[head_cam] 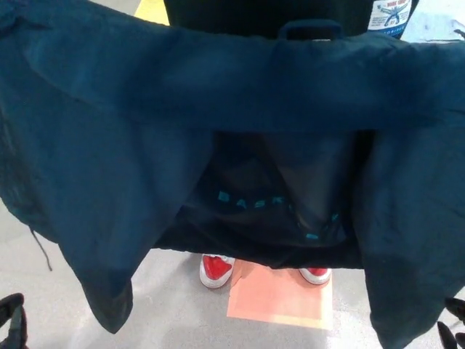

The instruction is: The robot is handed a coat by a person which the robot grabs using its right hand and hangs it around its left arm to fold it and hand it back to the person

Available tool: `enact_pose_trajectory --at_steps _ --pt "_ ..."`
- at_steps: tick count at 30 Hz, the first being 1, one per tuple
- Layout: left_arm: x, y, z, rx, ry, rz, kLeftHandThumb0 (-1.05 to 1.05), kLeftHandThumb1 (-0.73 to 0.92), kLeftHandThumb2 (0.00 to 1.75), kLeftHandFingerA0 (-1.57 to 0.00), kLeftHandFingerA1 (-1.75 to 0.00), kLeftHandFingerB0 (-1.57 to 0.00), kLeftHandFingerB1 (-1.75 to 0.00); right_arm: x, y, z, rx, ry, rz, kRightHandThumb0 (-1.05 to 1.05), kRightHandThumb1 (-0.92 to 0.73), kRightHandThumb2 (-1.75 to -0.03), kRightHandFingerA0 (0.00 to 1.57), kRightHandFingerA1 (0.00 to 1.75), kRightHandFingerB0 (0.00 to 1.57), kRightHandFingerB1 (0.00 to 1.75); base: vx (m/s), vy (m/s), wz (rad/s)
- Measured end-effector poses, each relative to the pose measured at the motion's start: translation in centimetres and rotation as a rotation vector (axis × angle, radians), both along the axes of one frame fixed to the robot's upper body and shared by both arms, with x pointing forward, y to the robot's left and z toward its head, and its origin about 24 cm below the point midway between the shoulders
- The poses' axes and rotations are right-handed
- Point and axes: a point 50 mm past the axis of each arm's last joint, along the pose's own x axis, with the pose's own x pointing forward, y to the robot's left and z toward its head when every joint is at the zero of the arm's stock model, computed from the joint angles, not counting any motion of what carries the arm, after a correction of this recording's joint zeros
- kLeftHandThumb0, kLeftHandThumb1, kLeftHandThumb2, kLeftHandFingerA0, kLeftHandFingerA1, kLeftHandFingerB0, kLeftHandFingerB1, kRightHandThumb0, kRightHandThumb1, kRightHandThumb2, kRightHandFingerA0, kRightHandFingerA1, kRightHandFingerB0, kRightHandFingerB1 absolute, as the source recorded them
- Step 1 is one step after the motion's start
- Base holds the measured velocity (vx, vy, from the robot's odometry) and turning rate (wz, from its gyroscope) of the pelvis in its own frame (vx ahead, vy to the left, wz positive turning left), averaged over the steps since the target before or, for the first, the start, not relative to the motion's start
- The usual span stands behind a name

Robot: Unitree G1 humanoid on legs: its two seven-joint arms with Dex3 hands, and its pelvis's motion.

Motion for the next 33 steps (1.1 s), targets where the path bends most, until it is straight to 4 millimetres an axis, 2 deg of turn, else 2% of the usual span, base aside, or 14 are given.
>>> enact_pose_trajectory --at_steps 6,9,12,13,14,18,22,24,25,28,29,31,32,33 --pt "-0.4 0.1 -0.2 -0.030 -0.010 0.001 -0.80 0.82 1.08 -0.05 -0.25 -0.05 -0.27 -0.2 0.0 -0.1 0.009 -0.007 0.007 -0.72 -0.78 -1.04 0.06 0.37 0.06 0.28 0.06 0.000 0.00" --pt "-1.2 0.1 -0.5 -0.032 0.000 -0.002 -0.83 0.80 1.07 -0.05 -0.23 -0.05 -0.25 -0.6 0.1 -0.1 0.035 -0.019 0.032 -0.67 -0.77 -1.07 0.04 0.41 0.03 0.31 0.00 0.000 0.00" --pt "-1.7 0.2 -0.8 -0.037 0.008 0.001 -0.83 0.81 1.09 -0.05 -0.23 -0.04 -0.24 -0.7 0.7 0.6 0.043 -0.070 0.096 -0.68 -0.76 -1.08 0.04 0.41 0.04 0.32 0.10 -0.007 0.02" --pt "-1.7 0.2 -0.8 -0.037 0.007 0.000 -0.82 0.81 1.09 -0.03 -0.22 -0.03 -0.24 -0.6 0.8 0.8 0.043 -0.083 0.108 -0.74 -0.79 -1.06 0.07 0.35 0.06 0.26 0.10 -0.007 0.05" --pt "-1.6 0.2 -0.7 -0.038 0.006 -0.001 -0.82 0.82 1.10 -0.03 -0.23 -0.03 -0.24 -0.5 1.2 1.3 0.044 -0.111 0.133 -0.67 -0.76 -1.08 0.03 0.38 0.03 0.31 0.10 -0.008 0.03" --pt "-1.5 0.1 -0.7 -0.038 0.004 -0.005 -0.81 0.80 1.09 -0.05 -0.26 -0.05 -0.27 -0.6 1.9 2.4 0.044 -0.179 0.184 -0.67 -0.75 -1.06 0.03 0.41 0.04 0.33 0.06 -0.007 0.02" --pt "-1.5 0.1 -0.7 -0.038 0.003 -0.007 -0.76 0.79 1.08 -0.05 -0.31 -0.05 -0.31 -1.9 2.7 3.5 0.051 -0.248 0.225 -0.66 -0.73 -1.03 0.04 0.43 0.03 0.36 0.00 0.000 0.00" --pt "-1.5 0.1 -0.7 -0.039 0.004 -0.007 -0.77 0.81 1.10 -0.05 -0.31 -0.05 -0.29 -2.9 3.2 4.0 0.062 -0.275 0.240 -0.74 -0.73 -1.03 0.12 0.45 0.03 0.39 0.00 0.000 0.00" --pt "-1.5 0.0 -0.7 -0.039 0.003 -0.007 -0.77 0.80 1.10 -0.05 -0.29 -0.05 -0.29 -3.2 3.3 4.2 0.066 -0.284 0.245 -0.33 -0.63 -1.15 0.01 0.48 0.00 0.47 0.00 0.000 0.00" --pt "-1.4 0.0 -0.7 -0.040 0.003 -0.008 -0.77 0.80 1.10 -0.05 -0.30 -0.05 -0.29 -4.6 4.2 5.1 0.084 -0.332 0.267 -0.33 -0.63 -1.15 0.01 0.47 0.00 0.47 0.00 0.000 0.00" --pt "-1.4 0.0 -0.7 -0.040 0.003 -0.008 -0.76 0.80 1.09 -0.05 -0.32 -0.05 -0.32 -4.9 4.5 5.3 0.088 -0.345 0.272 -0.64 -0.91 -0.67 0.24 0.37 0.19 0.32 0.00 0.000 0.00" --pt "-1.4 0.0 -0.7 -0.041 0.003 -0.008 -0.76 0.80 1.09 -0.05 -0.32 -0.05 -0.32 -5.7 5.2 6.2 0.104 -0.391 0.286 -0.64 -0.91 -0.67 0.24 0.37 0.19 0.32 0.00 0.000 0.00" --pt "-1.4 0.0 -0.7 -0.041 0.003 -0.008 -0.76 0.79 1.08 -0.06 -0.32 -0.05 -0.32 -5.8 5.3 6.4 0.107 -0.401 0.289 -0.35 -0.60 -1.15 0.01 0.48 0.00 0.47 0.00 0.000 0.00" --pt "-1.4 0.0 -0.7 -0.041 0.002 -0.009 -0.76 0.80 1.09 -0.06 -0.31 -0.05 -0.30 -6.2 5.8 7.2 0.117 -0.438 0.299 -0.34 -0.61 -1.15 0.01 0.48 0.01 0.48 0.00 0.000 0.00"
